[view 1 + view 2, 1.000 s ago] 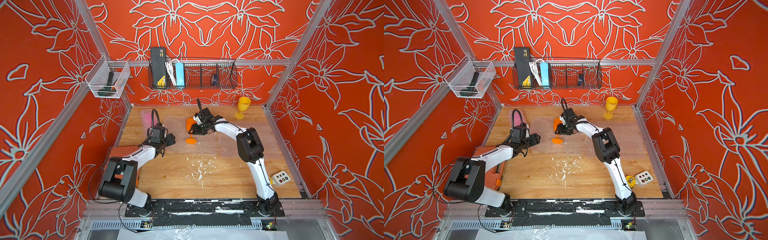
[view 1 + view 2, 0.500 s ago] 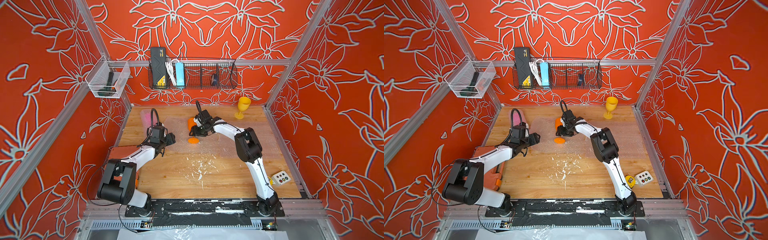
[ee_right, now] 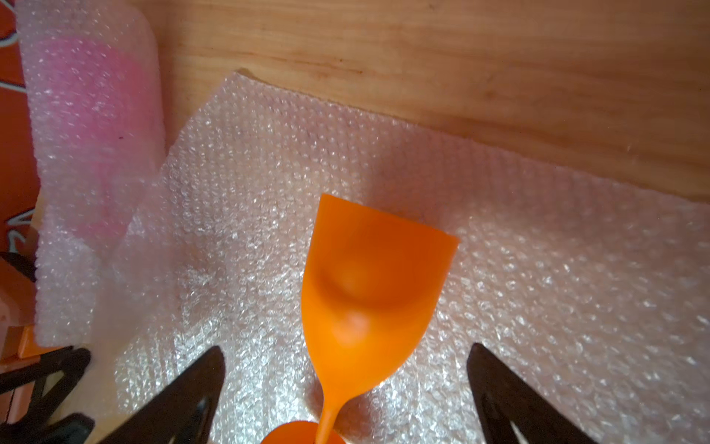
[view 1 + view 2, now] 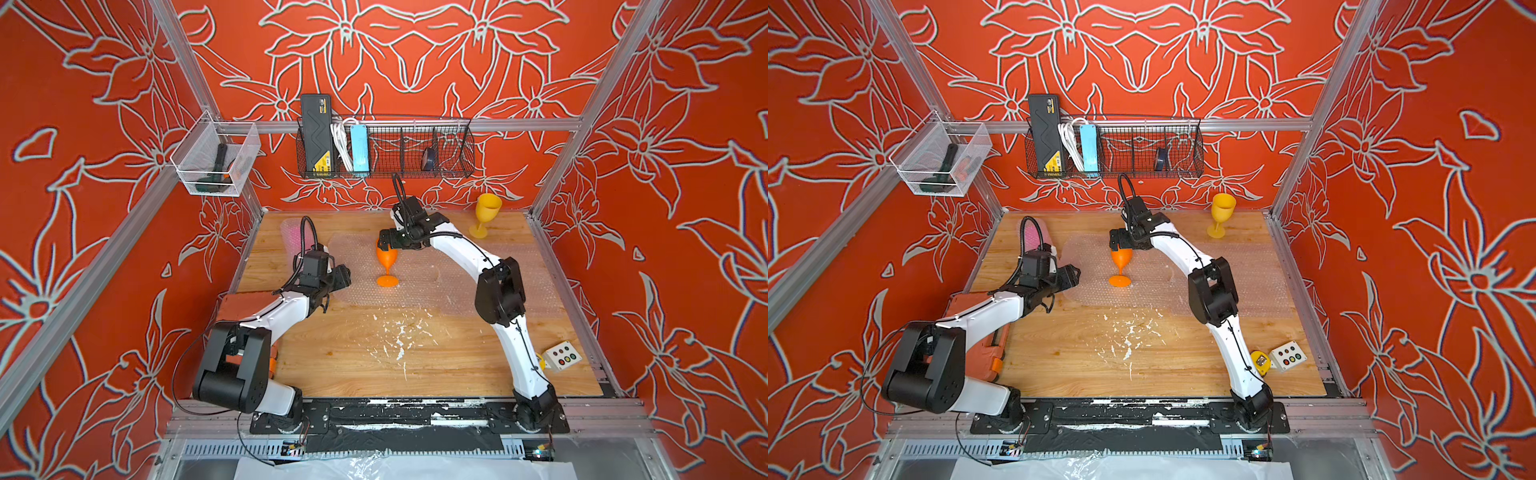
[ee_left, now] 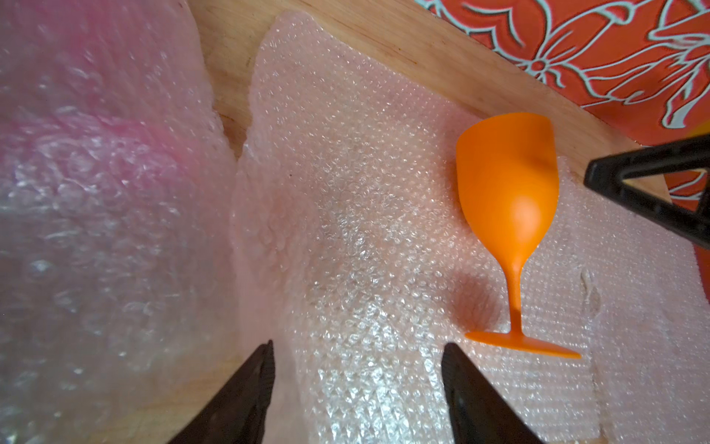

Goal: Unpack wine glasses from bubble wrap
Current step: Pick up the wine glass from the bubble wrap.

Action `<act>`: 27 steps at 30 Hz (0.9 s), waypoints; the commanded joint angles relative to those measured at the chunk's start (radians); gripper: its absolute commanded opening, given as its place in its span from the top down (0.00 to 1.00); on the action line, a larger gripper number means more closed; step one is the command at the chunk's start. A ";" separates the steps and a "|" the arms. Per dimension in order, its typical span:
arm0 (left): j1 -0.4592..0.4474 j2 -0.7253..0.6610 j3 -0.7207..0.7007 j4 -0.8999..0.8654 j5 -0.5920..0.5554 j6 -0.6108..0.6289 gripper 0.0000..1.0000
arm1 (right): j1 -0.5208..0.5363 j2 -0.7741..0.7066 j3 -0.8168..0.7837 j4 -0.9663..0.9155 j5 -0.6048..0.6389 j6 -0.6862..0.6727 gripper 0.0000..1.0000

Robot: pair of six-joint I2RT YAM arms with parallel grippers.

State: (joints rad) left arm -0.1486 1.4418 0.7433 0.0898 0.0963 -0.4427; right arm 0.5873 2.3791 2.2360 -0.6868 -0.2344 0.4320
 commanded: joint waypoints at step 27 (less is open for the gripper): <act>0.006 -0.039 0.004 0.000 0.035 0.005 0.32 | -0.020 0.266 0.227 -0.081 -0.046 0.057 0.13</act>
State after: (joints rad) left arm -0.1486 1.4258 0.7433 0.0906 0.1303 -0.4431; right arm 0.5751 2.6377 2.4958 -0.7788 -0.2546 0.4786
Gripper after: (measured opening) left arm 0.683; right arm 0.872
